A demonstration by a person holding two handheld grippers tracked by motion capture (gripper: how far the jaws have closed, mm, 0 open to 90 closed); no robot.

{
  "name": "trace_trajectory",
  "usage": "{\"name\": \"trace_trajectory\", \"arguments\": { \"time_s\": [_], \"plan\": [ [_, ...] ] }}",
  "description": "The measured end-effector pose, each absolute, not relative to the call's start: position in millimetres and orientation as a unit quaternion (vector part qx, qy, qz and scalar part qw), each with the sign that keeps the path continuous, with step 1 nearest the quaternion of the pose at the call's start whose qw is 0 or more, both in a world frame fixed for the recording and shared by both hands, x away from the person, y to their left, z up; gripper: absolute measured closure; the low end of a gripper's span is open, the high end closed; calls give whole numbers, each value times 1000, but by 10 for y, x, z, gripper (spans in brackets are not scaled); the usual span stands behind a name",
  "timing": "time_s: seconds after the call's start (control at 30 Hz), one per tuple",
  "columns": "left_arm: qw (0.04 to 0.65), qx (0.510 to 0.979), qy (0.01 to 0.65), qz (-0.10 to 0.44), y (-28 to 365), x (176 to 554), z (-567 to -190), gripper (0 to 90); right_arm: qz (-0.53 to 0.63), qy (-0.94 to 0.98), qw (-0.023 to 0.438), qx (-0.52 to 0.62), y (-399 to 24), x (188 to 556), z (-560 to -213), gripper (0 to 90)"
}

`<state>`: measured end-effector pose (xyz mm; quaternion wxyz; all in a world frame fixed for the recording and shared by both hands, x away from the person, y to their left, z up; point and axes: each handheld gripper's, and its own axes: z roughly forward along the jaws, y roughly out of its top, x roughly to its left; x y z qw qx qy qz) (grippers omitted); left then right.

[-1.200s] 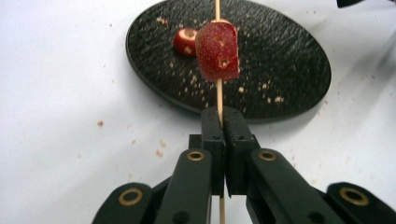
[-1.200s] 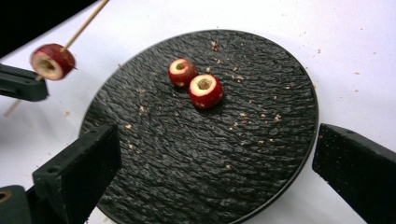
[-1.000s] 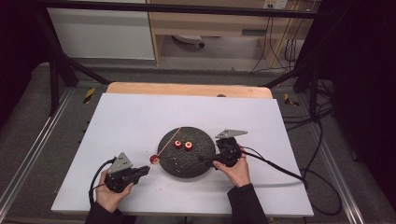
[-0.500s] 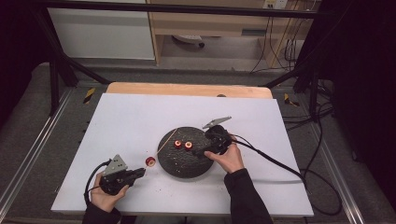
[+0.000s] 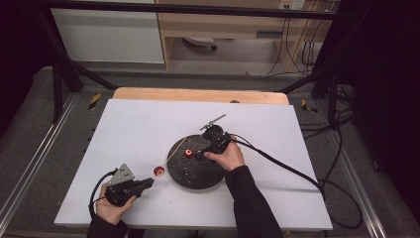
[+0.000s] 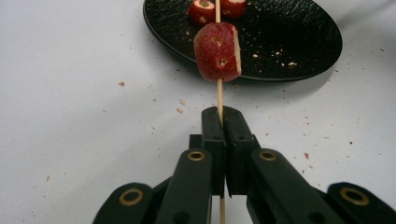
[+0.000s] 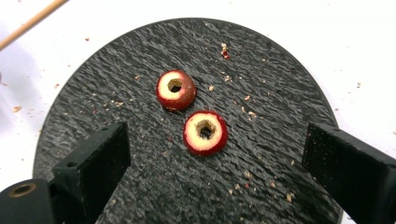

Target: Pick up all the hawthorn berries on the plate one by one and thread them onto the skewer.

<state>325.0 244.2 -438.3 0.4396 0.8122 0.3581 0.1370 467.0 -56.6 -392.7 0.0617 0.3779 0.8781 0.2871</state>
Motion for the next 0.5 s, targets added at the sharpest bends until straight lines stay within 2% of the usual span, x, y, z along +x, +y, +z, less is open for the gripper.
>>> {"name": "trace_trajectory", "arguments": {
  "time_s": [0.27, 0.5],
  "plan": [
    [438, 813, 358, 136, 2437, 3257, -4393, 880, 276, 881, 47, 381, -506, 4759, -4019, 193],
    [436, 814, 358, 137, 2434, 3260, -4399, 880, 274, 885, 34, 376, -478, 4785, -4083, 322]
  ]
}}
